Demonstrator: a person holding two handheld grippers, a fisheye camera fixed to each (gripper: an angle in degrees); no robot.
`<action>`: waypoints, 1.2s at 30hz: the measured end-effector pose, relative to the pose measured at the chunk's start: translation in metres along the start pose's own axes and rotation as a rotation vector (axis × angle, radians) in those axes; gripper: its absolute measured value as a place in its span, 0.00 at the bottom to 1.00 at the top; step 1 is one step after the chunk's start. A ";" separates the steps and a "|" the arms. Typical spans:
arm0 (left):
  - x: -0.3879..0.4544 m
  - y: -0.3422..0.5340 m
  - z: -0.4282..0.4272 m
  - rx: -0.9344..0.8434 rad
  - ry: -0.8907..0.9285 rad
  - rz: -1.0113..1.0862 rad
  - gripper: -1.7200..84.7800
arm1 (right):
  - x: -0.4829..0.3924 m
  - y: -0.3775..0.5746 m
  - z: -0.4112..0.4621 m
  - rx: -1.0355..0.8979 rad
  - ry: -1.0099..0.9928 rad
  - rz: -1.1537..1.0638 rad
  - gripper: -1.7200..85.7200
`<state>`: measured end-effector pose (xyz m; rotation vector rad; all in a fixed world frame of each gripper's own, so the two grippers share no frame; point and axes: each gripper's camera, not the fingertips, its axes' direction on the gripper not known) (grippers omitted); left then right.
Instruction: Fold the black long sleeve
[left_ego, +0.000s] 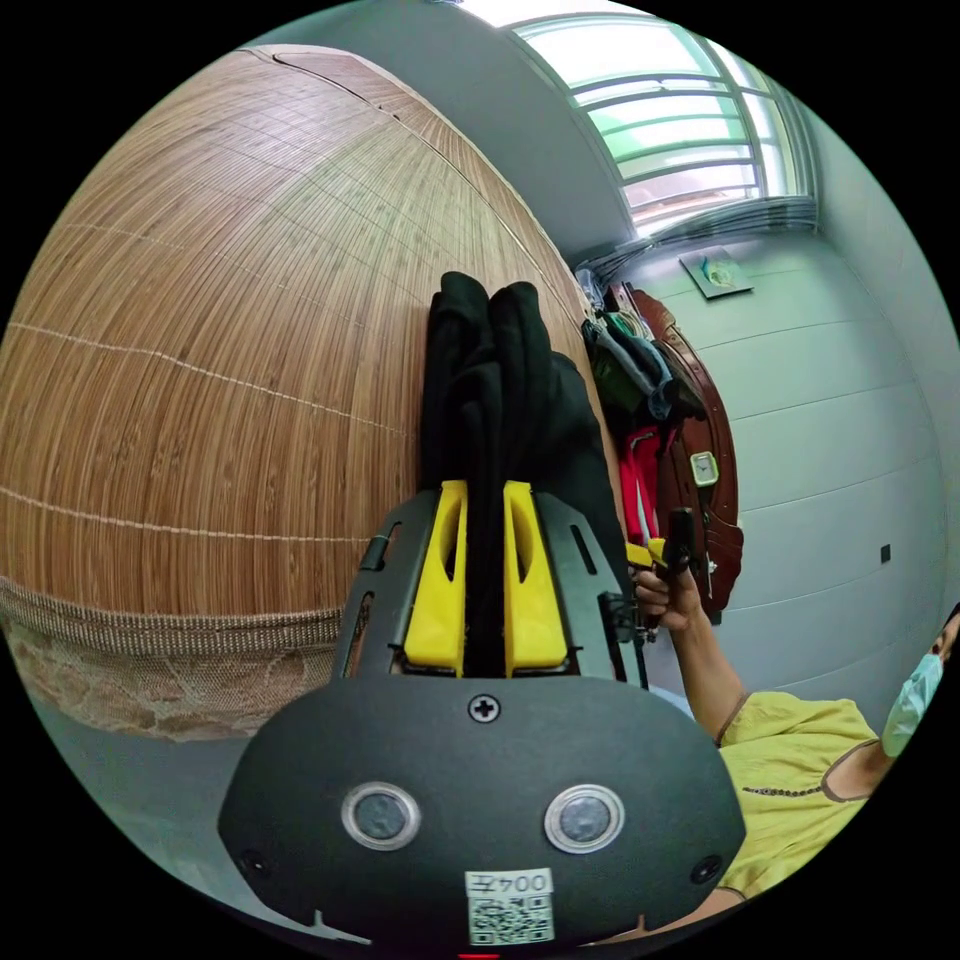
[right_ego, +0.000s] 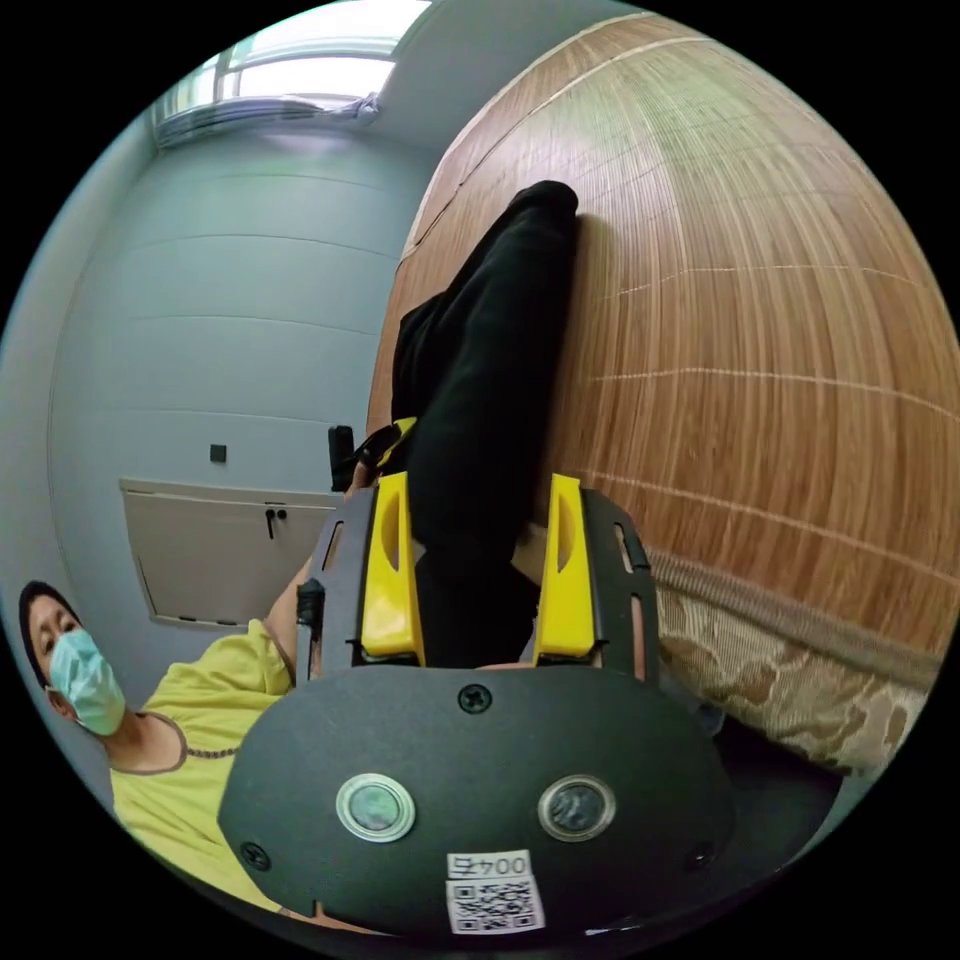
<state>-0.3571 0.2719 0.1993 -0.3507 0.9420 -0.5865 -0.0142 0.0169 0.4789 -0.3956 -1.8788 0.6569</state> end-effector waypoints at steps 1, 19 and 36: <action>0.000 0.000 0.001 0.001 -0.006 0.001 0.08 | 0.005 -0.013 0.006 -0.009 -0.017 0.023 0.23; 0.049 -0.014 0.102 -0.052 0.040 0.029 0.09 | -0.007 -0.039 -0.028 -0.036 0.291 -0.065 0.14; 0.046 -0.016 0.110 -0.001 0.278 0.123 0.11 | -0.088 -0.029 0.127 0.051 0.920 -0.434 0.27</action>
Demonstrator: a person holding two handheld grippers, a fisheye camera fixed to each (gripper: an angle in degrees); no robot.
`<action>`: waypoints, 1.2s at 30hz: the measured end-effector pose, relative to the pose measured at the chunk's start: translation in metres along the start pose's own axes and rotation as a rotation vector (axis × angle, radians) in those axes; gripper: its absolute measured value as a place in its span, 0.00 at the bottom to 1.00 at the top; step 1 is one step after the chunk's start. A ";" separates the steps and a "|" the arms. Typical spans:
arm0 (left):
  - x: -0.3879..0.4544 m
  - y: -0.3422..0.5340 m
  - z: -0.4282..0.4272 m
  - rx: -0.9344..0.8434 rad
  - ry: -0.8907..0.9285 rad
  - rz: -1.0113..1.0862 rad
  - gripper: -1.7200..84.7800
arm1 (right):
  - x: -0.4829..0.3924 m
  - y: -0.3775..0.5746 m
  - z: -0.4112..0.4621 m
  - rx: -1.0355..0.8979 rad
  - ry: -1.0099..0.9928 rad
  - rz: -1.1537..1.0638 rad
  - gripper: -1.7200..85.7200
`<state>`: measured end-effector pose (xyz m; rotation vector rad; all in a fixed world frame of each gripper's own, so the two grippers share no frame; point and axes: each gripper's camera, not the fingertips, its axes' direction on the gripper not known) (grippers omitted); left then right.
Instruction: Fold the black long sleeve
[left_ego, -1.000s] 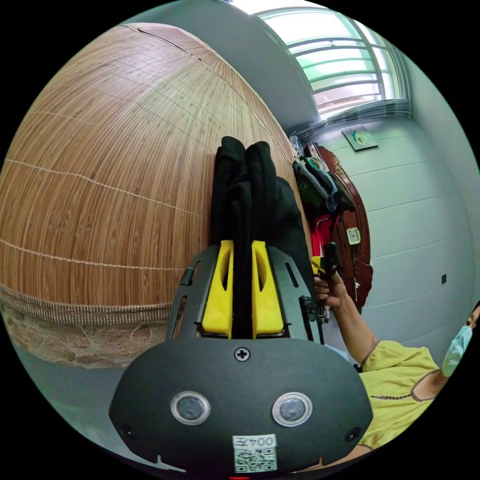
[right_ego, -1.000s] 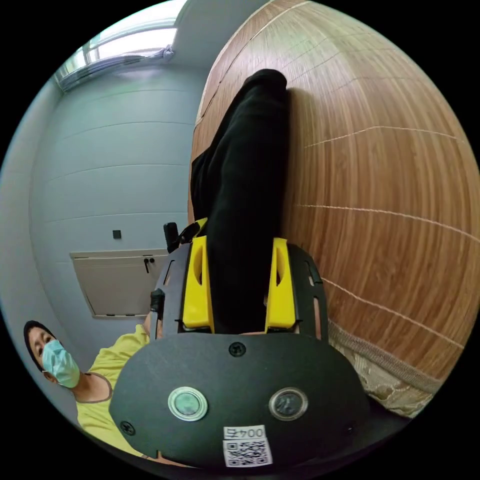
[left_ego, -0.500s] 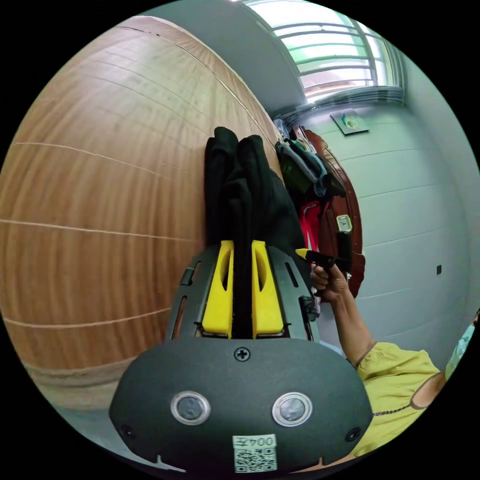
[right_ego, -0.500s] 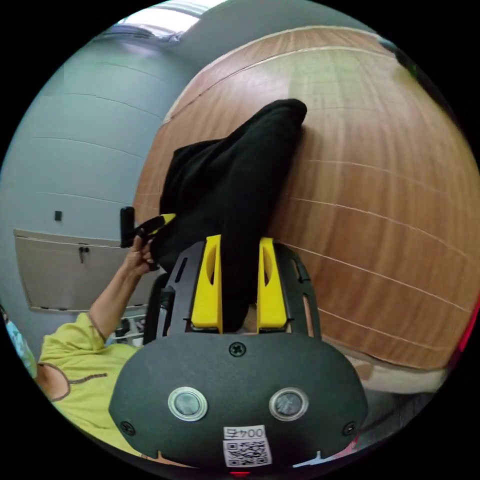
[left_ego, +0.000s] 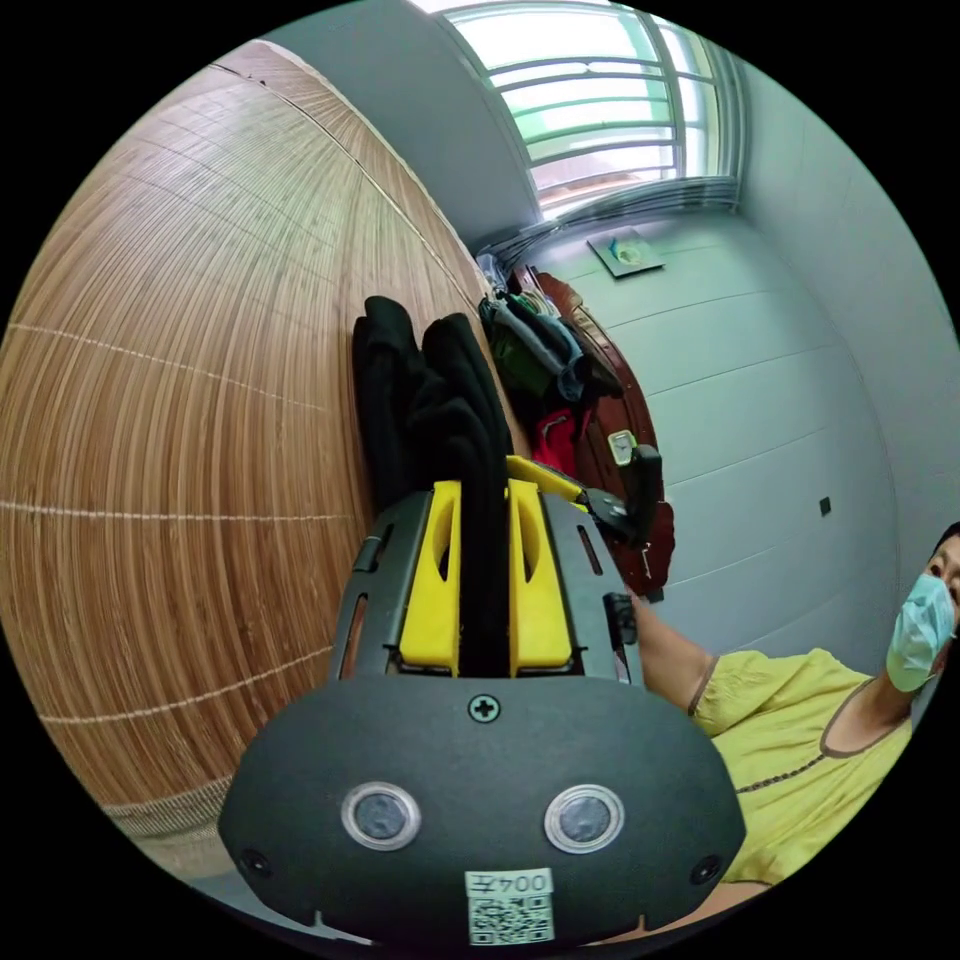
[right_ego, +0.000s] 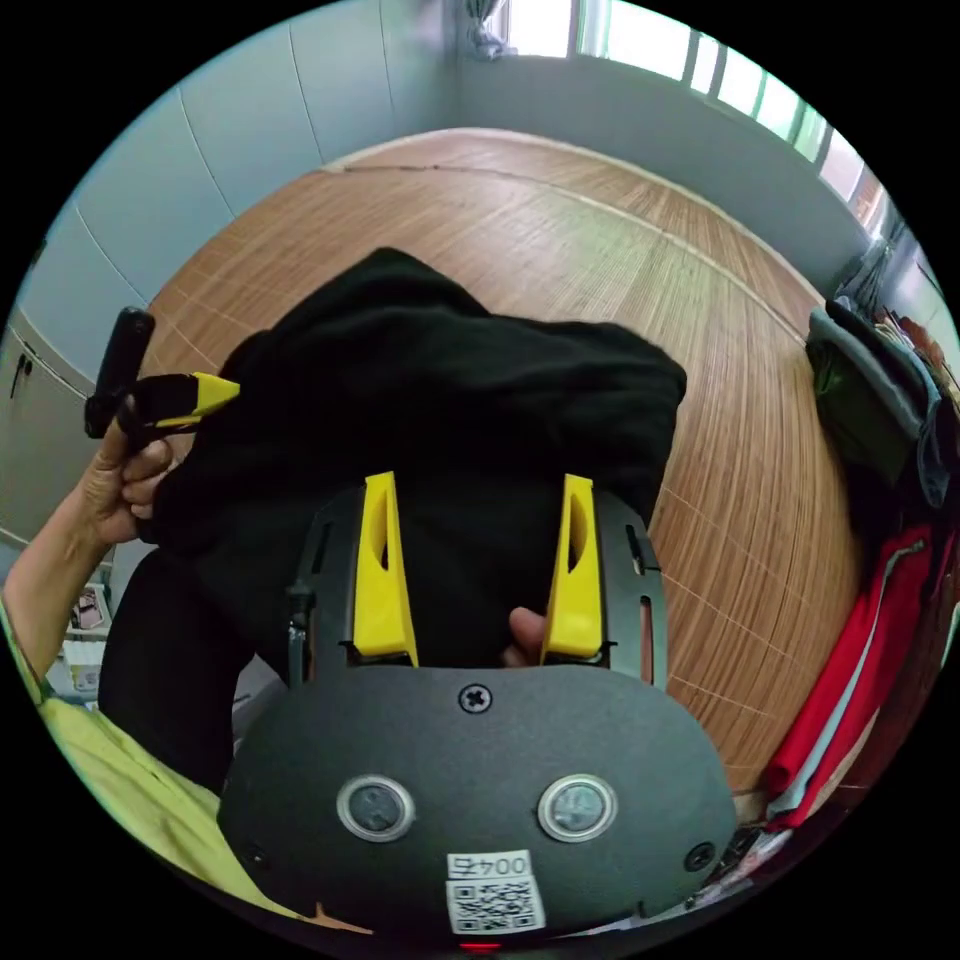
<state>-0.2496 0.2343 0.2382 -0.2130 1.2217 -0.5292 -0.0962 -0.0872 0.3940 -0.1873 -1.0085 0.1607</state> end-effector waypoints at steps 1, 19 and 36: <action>-0.004 -0.004 -0.003 -0.005 0.008 -0.008 0.11 | -0.005 0.003 0.001 0.016 0.001 0.003 0.27; -0.006 -0.048 -0.009 -0.059 -0.008 0.094 0.10 | -0.049 0.000 0.019 0.008 0.002 0.029 0.27; -0.007 -0.061 -0.005 -0.054 -0.007 0.126 0.08 | -0.059 -0.003 0.025 0.014 -0.010 0.038 0.27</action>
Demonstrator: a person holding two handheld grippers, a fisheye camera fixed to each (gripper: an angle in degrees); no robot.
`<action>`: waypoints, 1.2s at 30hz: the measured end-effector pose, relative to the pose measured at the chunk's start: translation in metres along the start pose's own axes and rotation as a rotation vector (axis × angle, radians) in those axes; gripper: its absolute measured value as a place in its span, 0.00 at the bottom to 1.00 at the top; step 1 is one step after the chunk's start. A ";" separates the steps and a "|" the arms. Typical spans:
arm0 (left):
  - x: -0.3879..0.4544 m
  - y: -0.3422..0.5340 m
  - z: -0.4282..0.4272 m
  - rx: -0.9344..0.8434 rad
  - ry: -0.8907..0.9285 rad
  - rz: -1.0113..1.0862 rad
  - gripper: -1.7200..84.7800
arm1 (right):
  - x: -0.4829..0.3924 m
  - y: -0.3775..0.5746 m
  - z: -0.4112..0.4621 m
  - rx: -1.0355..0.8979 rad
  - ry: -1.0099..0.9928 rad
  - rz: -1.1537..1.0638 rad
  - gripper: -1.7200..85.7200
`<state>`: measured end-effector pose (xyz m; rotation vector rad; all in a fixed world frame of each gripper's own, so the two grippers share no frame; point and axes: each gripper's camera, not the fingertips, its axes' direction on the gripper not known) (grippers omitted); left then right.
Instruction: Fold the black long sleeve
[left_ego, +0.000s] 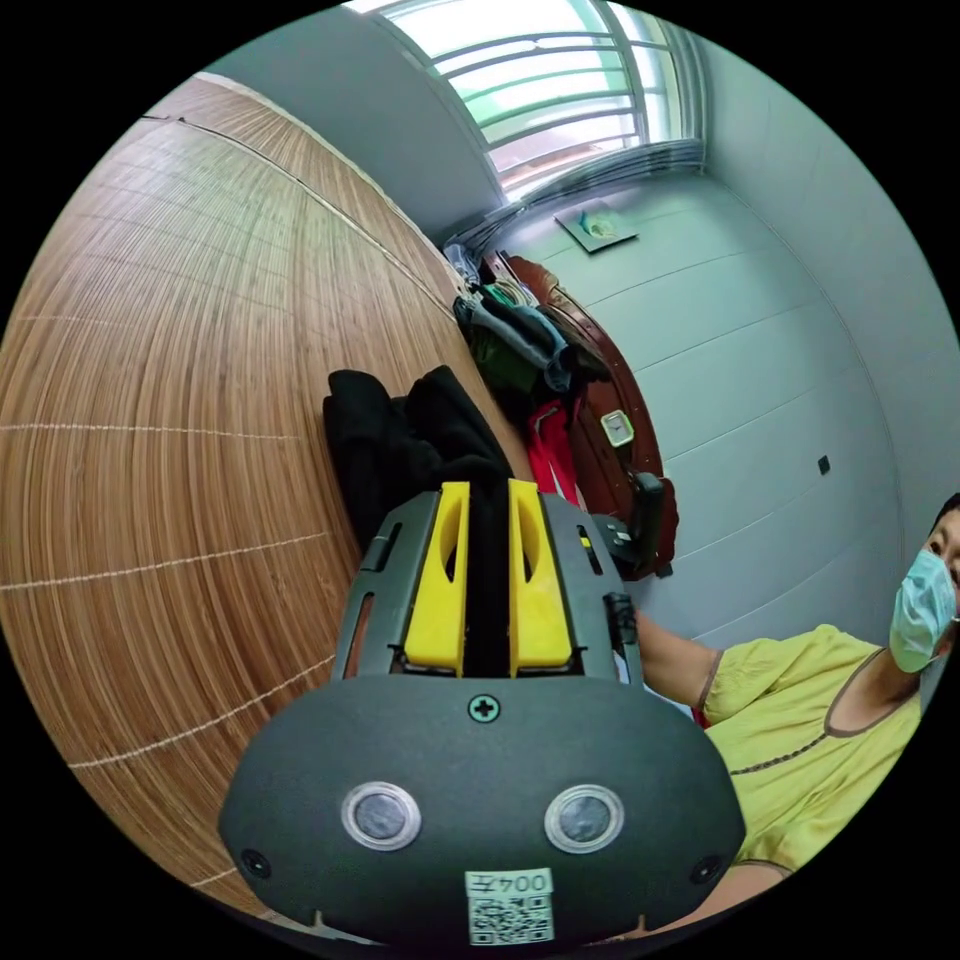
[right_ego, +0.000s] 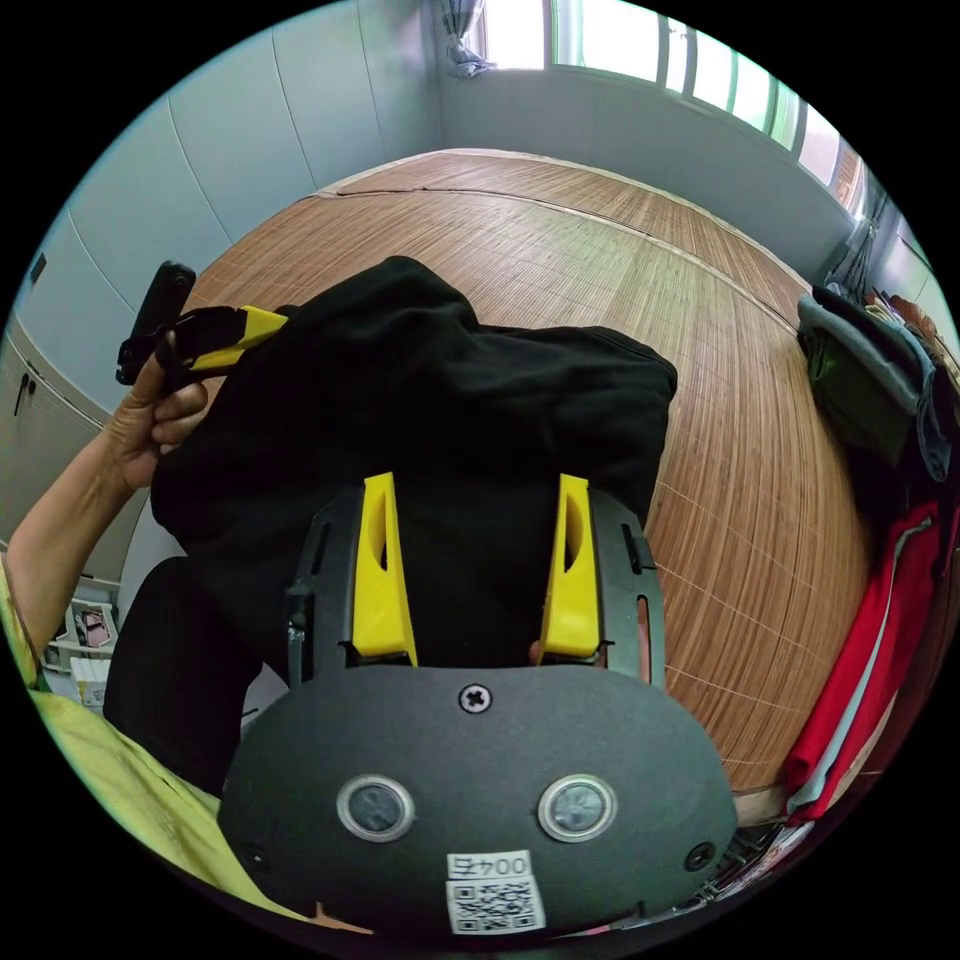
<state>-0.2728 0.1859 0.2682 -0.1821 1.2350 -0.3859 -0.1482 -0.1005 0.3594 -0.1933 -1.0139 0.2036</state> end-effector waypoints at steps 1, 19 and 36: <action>-0.001 0.001 -0.001 -0.009 -0.012 -0.007 0.09 | -0.001 0.000 0.000 0.002 0.001 -0.002 0.27; -0.005 -0.004 0.038 0.082 0.193 -0.113 0.07 | 0.011 -0.002 0.000 0.004 -0.015 0.015 0.27; 0.096 0.008 0.065 -0.038 -0.393 0.234 0.07 | 0.030 -0.001 -0.005 0.016 -0.051 0.031 0.26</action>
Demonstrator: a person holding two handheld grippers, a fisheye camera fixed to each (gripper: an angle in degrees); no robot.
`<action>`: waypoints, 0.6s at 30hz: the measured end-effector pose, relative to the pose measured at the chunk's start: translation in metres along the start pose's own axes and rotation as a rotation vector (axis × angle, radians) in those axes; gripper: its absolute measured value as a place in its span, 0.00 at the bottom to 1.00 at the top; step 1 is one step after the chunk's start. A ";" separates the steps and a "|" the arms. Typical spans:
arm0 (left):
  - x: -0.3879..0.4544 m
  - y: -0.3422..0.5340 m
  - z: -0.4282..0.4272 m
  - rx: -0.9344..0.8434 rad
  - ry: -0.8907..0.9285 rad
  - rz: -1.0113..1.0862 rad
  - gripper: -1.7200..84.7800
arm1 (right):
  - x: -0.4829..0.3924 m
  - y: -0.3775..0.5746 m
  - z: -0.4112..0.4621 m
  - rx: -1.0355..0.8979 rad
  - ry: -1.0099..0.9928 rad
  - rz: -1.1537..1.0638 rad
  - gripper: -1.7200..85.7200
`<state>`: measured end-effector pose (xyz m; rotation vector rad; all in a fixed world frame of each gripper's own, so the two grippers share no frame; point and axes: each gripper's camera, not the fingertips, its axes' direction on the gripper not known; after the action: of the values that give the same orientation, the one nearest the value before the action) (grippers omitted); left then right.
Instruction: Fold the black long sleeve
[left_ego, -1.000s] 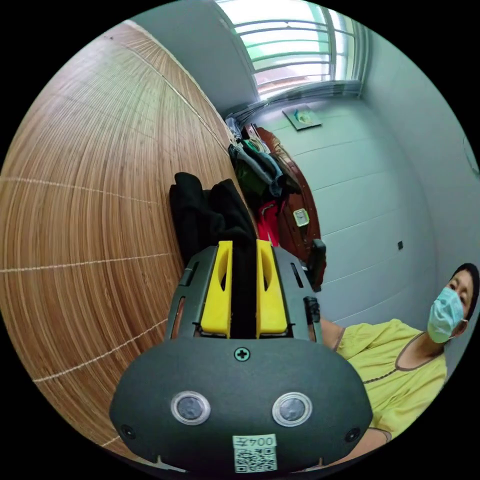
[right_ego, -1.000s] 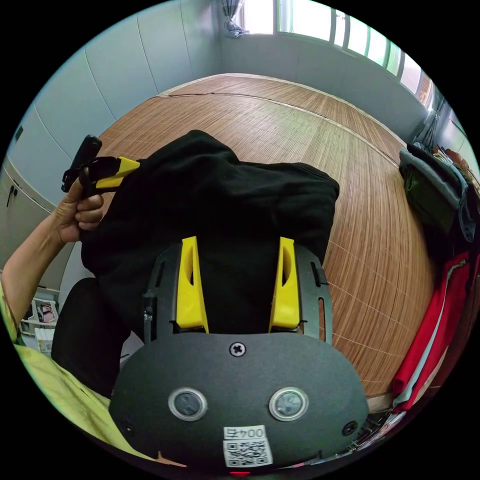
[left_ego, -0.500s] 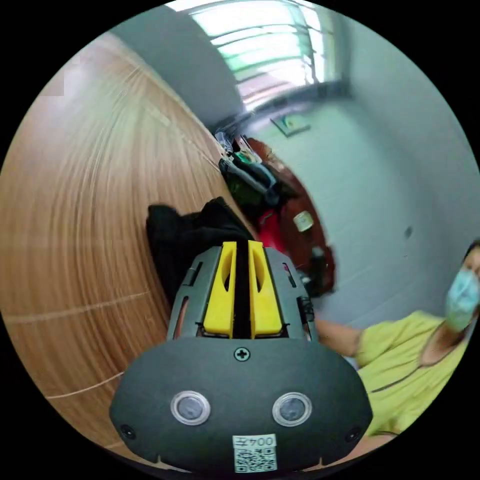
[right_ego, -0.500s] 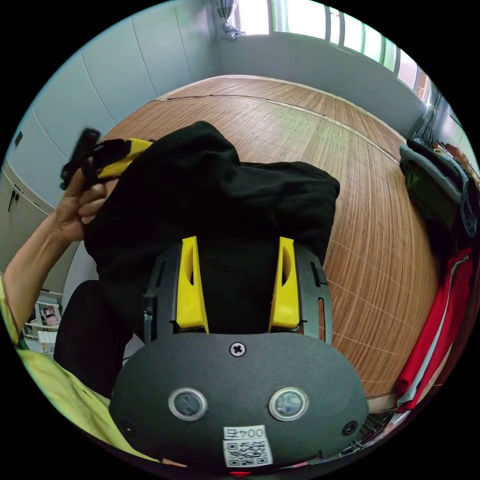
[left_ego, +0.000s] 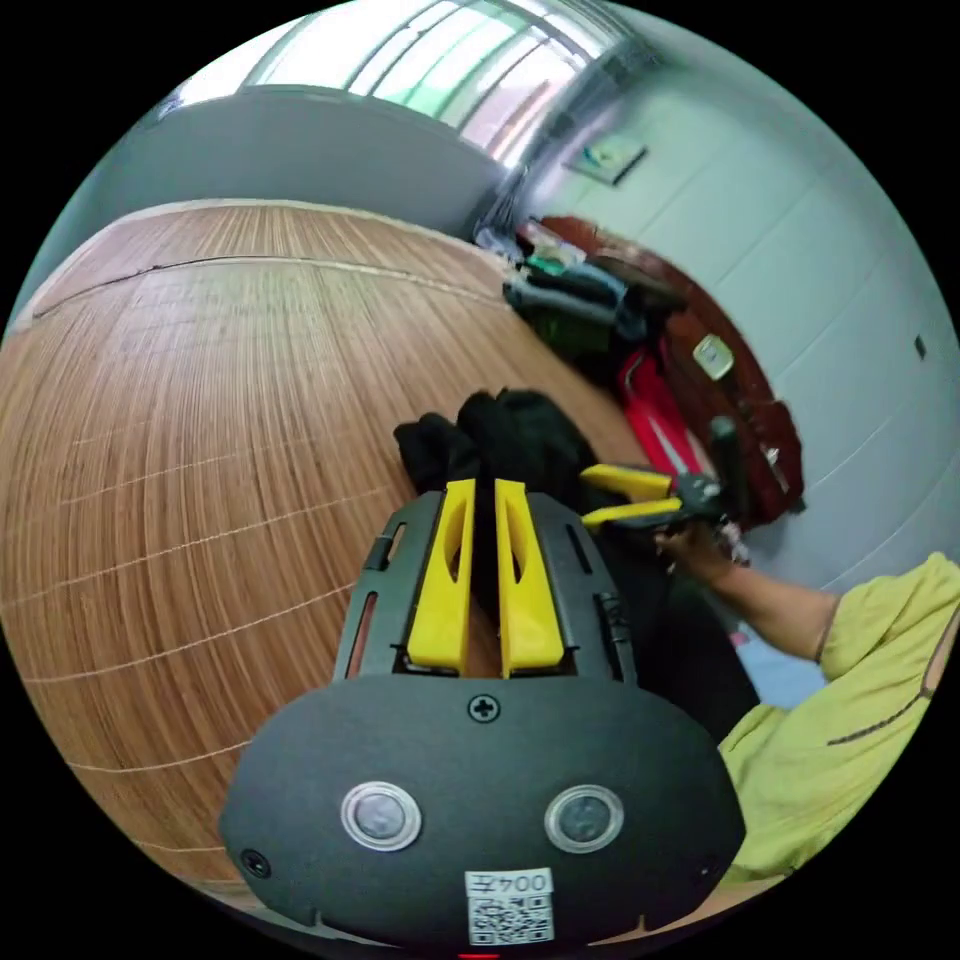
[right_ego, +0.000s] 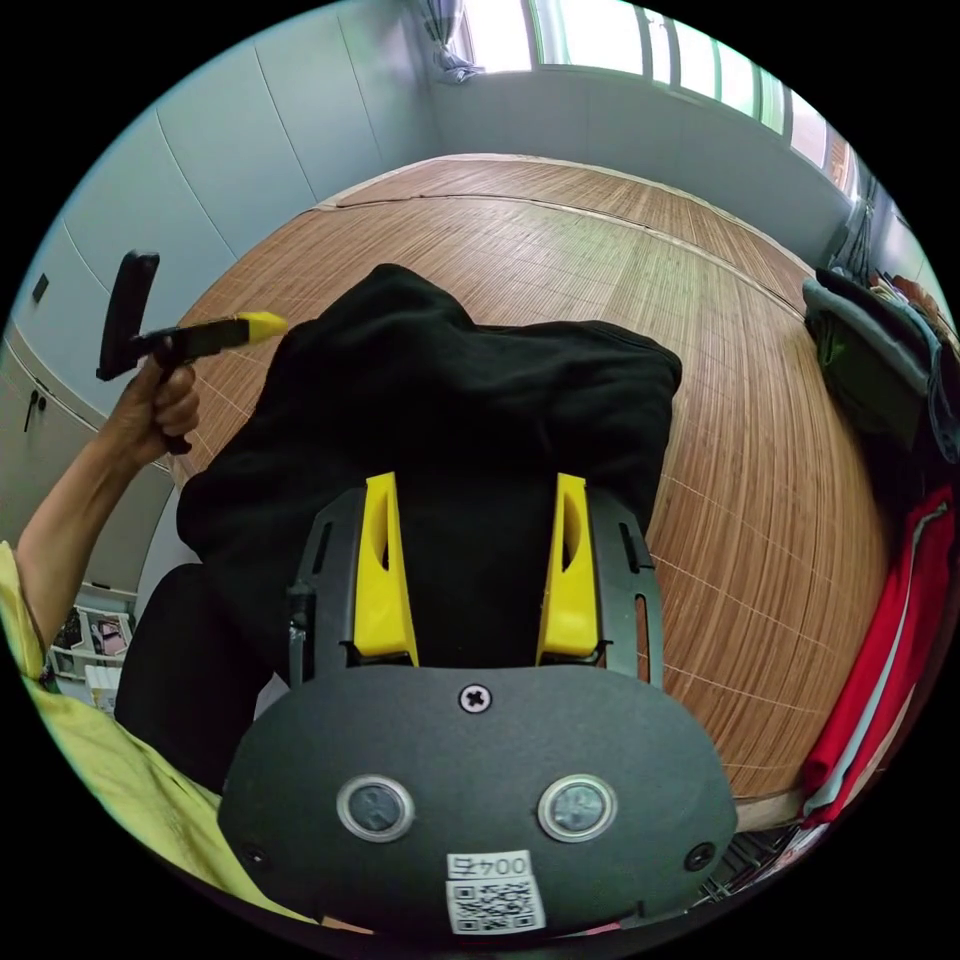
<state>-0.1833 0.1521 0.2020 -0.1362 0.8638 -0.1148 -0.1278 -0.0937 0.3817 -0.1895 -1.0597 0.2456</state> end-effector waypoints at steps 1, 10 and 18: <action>0.005 -0.008 -0.002 0.041 0.016 -0.003 0.08 | 0.000 0.000 0.000 0.000 0.004 -0.001 0.26; 0.023 -0.057 0.086 -0.158 -0.175 0.003 0.09 | 0.007 0.000 -0.005 0.003 0.005 0.000 0.26; -0.013 -0.033 0.095 -0.104 -0.177 -0.070 0.05 | 0.013 0.001 -0.009 0.016 -0.010 -0.001 0.26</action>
<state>-0.1205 0.1282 0.2780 -0.2703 0.6888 -0.1218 -0.1141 -0.0889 0.3882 -0.1730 -1.0670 0.2542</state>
